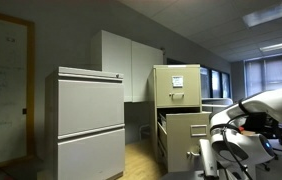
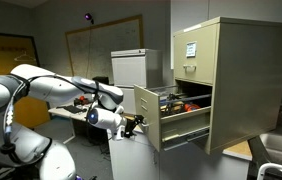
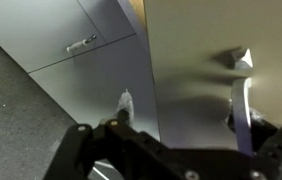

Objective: Open the bottom drawer of the cabinet to the right.

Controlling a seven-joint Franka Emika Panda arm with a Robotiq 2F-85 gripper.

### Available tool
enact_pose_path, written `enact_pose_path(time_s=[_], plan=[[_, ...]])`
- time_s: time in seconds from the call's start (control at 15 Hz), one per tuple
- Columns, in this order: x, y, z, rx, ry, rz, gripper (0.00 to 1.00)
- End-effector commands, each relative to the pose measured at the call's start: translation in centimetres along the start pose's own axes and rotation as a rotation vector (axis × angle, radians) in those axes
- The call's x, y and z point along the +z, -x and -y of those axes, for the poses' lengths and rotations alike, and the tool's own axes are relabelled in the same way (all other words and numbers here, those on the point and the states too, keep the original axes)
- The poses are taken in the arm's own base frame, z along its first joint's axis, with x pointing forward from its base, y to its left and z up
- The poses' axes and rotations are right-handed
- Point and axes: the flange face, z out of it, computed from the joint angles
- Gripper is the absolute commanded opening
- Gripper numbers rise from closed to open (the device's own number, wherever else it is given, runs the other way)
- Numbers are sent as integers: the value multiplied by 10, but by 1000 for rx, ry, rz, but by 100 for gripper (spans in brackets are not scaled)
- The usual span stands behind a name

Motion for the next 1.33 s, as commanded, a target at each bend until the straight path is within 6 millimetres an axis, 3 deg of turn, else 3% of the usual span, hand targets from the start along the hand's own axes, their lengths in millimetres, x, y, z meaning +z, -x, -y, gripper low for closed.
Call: enact_pose_path(time_s=[0.0, 0.07, 0.13, 0.2, 0.27, 0.33, 0.53, 0.6, 0.67, 0.73, 1.27], plan=[[-43, 23, -35, 74, 3, -184, 100], [-56, 36, -45, 101, 9, -230, 100], [-70, 35, -55, 129, -15, -287, 100], [-76, 48, -50, 137, -11, -333, 100], [-40, 34, -55, 155, 11, -364, 100], [-41, 36, -59, 176, 1, -375, 100], [-23, 18, -61, 201, -14, -447, 100], [-22, 15, -62, 191, -15, -474, 100], [-37, 14, -73, 174, -21, -491, 100], [-32, 4, -74, 171, -24, -505, 100], [-42, 9, -61, 121, -84, -524, 100]])
